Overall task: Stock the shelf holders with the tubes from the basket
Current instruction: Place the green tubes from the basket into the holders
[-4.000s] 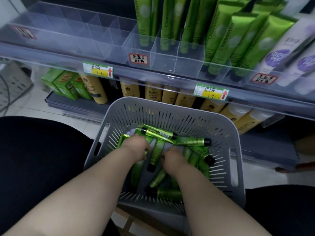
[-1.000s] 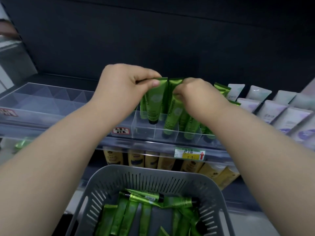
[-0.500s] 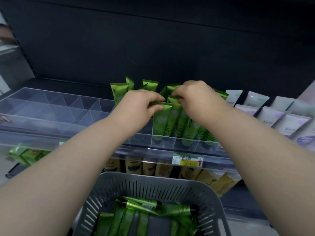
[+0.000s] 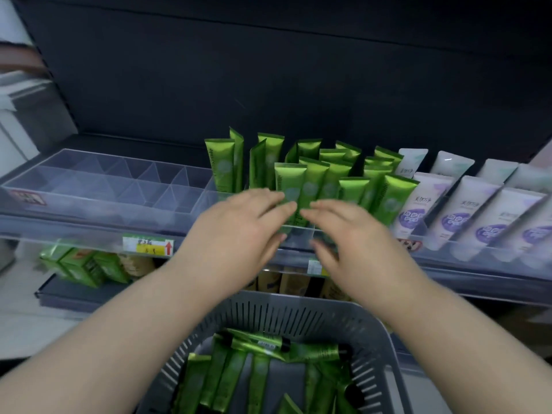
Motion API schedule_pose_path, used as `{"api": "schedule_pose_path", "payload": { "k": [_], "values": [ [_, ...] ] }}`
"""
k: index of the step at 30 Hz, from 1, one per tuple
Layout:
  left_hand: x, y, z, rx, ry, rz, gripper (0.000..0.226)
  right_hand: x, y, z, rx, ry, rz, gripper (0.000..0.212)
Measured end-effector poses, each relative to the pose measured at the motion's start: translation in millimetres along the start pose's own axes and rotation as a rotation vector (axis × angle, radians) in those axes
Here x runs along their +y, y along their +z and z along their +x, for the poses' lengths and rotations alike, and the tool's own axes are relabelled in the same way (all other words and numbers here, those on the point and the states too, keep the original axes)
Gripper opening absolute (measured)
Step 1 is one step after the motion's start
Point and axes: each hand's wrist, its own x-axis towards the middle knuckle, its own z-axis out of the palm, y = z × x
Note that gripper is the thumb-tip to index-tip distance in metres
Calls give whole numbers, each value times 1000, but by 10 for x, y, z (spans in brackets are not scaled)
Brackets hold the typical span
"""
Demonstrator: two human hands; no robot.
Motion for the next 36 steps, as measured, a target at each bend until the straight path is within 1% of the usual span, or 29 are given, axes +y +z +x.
{"api": "schedule_pose_path", "payload": {
  "k": [3, 5, 10, 15, 20, 23, 26, 29, 31, 33, 36],
  "values": [
    [123, 106, -289, -113, -13, 19, 49, -90, 166, -269, -151, 39, 34, 56],
    [165, 193, -481, -163, -28, 11, 47, -160, 227, -406, -282, 83, 76, 61],
    [139, 391, -928, -302, -90, -18, 50, -347, 309, -640, -441, 121, 84, 64],
    [152, 424, -1078, -343, -106, -28, 50, -464, 442, -832, -671, 186, 39, 66],
    [236, 565, -1174, -389, -123, -94, 50, -426, 728, -946, -791, 293, 50, 66],
    [247, 692, -1201, -467, -135, -132, 55, -333, 958, -1035, -889, 364, 66, 65],
    [235, 810, -1203, -552, -153, -144, 55, -237, 1215, -1151, -988, 442, 83, 62],
    [204, 944, -1189, -675, -182, -140, 55, -140, 1422, -1286, -1087, 510, 68, 55],
    [176, 1040, -1184, -743, -194, -137, 55, -70, 1501, -1335, -1153, 537, 49, 57],
    [142, 1138, -1187, -789, -197, -132, 55, -4, 1560, -1340, -1159, 565, 41, 60],
    [92, 1310, -1204, -867, -218, -120, 54, 51, 1663, -1322, -1102, 576, 99, 60]
  ]
}}
